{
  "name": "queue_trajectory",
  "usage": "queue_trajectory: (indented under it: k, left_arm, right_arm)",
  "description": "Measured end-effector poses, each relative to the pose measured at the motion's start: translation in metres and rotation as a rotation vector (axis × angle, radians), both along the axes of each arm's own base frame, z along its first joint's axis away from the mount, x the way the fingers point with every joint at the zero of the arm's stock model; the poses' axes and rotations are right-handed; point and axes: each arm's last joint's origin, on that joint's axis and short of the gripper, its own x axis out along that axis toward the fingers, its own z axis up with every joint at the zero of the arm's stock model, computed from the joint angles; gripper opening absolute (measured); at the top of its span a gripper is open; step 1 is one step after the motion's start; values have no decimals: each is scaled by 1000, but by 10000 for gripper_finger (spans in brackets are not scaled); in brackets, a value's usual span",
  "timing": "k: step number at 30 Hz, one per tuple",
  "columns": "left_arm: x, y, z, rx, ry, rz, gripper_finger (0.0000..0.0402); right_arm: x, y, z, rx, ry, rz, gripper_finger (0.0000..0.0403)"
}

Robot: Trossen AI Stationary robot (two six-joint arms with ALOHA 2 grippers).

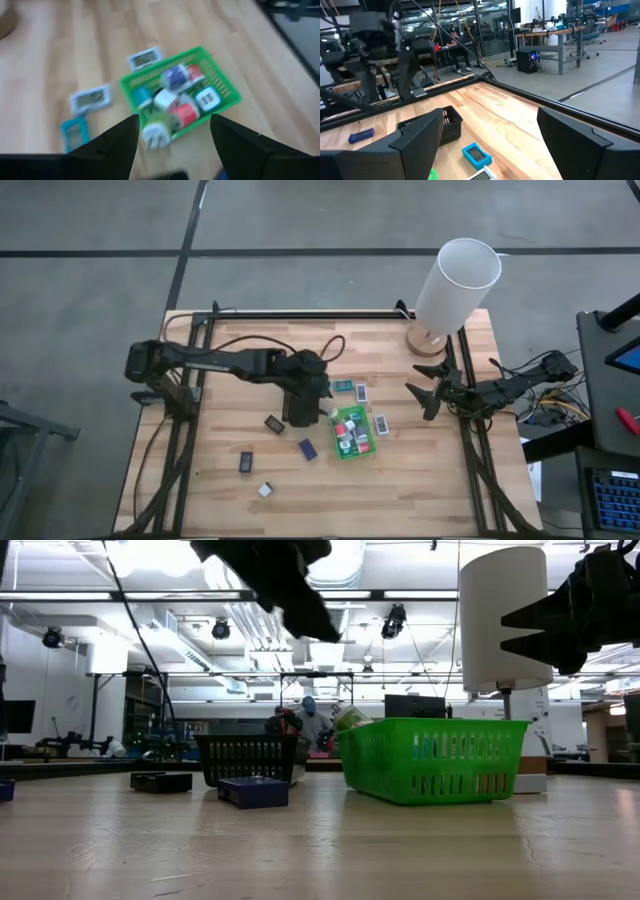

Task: Pick & Place Office items
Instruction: Put the white black charger adapter into the green bin

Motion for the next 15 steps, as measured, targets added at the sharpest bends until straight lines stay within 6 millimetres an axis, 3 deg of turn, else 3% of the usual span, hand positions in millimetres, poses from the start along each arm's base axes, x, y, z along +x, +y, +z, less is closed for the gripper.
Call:
queue_trajectory:
  k: [8, 15]
  left_arm:
    - [-42, -4, 13, 114, 77, 298, 252]
    - [-80, -20, -7, 10, 131, 385, 252]
  right_arm:
    - [0, 0, 0, 0, 0, 0, 327]
    - [0, 0, 0, 0, 0, 0, 321]
